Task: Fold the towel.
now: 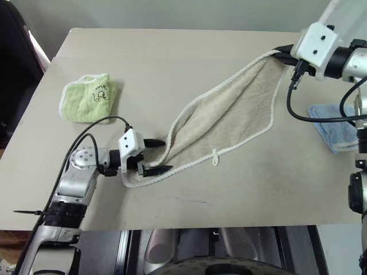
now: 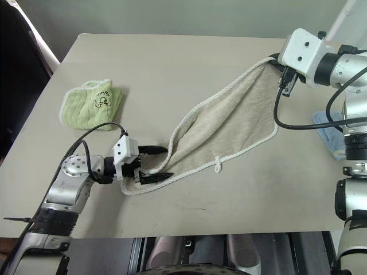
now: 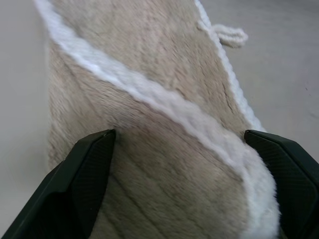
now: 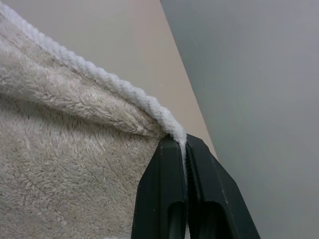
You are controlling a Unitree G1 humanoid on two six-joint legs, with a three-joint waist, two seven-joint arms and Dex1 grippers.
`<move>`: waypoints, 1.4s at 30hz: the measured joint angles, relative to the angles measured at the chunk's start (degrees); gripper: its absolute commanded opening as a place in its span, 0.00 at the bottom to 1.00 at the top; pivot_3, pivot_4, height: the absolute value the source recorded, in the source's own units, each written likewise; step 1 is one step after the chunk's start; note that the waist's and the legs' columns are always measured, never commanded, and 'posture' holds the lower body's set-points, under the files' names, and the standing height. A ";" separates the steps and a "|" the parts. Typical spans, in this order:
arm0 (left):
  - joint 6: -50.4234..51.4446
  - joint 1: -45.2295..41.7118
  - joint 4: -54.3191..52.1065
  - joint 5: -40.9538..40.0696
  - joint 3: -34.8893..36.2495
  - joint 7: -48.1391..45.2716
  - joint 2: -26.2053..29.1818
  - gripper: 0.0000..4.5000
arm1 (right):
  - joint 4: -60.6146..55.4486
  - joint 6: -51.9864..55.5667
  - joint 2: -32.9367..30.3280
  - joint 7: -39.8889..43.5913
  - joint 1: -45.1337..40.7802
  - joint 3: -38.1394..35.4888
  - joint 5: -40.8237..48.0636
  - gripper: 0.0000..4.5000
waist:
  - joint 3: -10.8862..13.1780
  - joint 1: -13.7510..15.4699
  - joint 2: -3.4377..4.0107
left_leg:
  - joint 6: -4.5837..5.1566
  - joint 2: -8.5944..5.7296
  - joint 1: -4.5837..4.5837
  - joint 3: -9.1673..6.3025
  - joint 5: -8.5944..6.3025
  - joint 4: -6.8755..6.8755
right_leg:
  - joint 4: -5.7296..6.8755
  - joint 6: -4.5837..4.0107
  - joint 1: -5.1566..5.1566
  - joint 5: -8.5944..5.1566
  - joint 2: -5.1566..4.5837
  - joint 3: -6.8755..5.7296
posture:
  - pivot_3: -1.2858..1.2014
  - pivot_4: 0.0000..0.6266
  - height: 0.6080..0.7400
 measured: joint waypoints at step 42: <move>1.12 7.54 -10.39 -2.98 5.22 0.59 2.91 0.56 | -3.02 1.40 -1.50 -1.01 3.59 -1.40 0.30 0.00 | 0.00 -0.16 0.00 | -0.17 -0.01 0.05 0.06 0.21 0.10 | 0.74 -0.13 -0.26 -0.13 -0.01 0.04 | 0.52 0.24 0.68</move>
